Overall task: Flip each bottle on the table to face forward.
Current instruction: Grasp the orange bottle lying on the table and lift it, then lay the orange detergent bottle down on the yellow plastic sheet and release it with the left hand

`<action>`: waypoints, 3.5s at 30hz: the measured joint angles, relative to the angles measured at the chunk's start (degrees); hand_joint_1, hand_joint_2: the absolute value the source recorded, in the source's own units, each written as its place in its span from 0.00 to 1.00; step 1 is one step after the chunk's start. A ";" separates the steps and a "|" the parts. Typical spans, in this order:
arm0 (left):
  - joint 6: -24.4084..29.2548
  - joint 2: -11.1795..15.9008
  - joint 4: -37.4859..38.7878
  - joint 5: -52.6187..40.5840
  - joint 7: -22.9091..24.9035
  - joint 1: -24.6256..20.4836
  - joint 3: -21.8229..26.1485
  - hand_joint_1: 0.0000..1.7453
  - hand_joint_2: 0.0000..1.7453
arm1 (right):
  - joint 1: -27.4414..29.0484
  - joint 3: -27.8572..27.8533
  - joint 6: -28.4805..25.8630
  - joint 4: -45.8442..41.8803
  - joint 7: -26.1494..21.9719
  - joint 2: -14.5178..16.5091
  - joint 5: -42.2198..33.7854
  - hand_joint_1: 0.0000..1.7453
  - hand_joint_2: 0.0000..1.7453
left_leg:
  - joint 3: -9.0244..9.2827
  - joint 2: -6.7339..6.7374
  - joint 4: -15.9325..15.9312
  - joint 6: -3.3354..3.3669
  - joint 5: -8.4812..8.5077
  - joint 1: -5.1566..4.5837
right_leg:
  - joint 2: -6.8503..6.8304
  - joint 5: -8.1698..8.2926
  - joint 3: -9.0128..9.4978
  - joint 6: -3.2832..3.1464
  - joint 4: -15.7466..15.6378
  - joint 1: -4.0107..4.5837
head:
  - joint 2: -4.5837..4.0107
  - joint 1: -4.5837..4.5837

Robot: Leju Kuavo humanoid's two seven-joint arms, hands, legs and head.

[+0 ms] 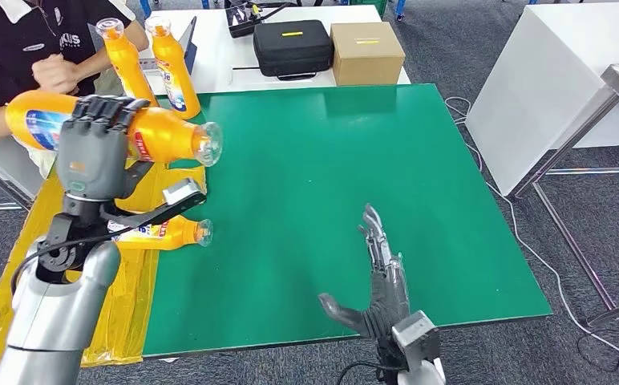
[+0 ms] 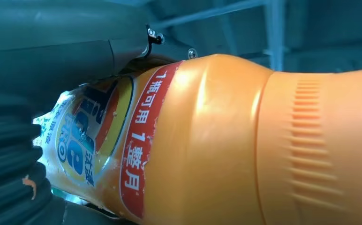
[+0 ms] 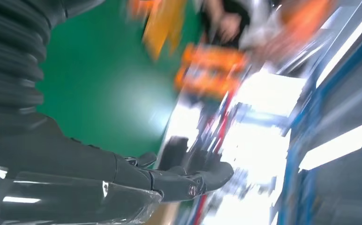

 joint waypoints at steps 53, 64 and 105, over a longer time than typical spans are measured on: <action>-15.61 -4.89 58.92 -0.85 16.64 -15.70 1.29 0.00 1.00 | 0.48 -0.83 10.58 -5.13 6.86 1.94 9.58 0.00 1.00 | -0.02 0.01 -0.01 0.00 0.01 0.01 | 0.00 0.00 0.07 0.00 0.03 0.03 | -0.01 -0.01; -20.25 -10.59 46.01 31.48 -12.62 -9.12 12.51 0.00 1.00 | -0.10 -2.09 0.47 -4.71 7.15 4.29 10.55 0.00 0.00 | -0.01 0.06 -0.01 0.01 -0.01 -0.11 | 0.03 0.00 0.11 0.01 0.04 -0.07 | 0.00 0.00; -23.00 -21.31 11.81 89.44 -20.26 3.35 -36.73 0.00 1.00 | 17.78 -27.24 -10.10 -33.70 6.21 14.25 15.36 0.00 1.00 | -0.02 -0.33 0.00 0.20 -0.15 -0.29 | -0.34 -0.15 0.07 0.23 -0.01 -0.27 | 0.01 -0.03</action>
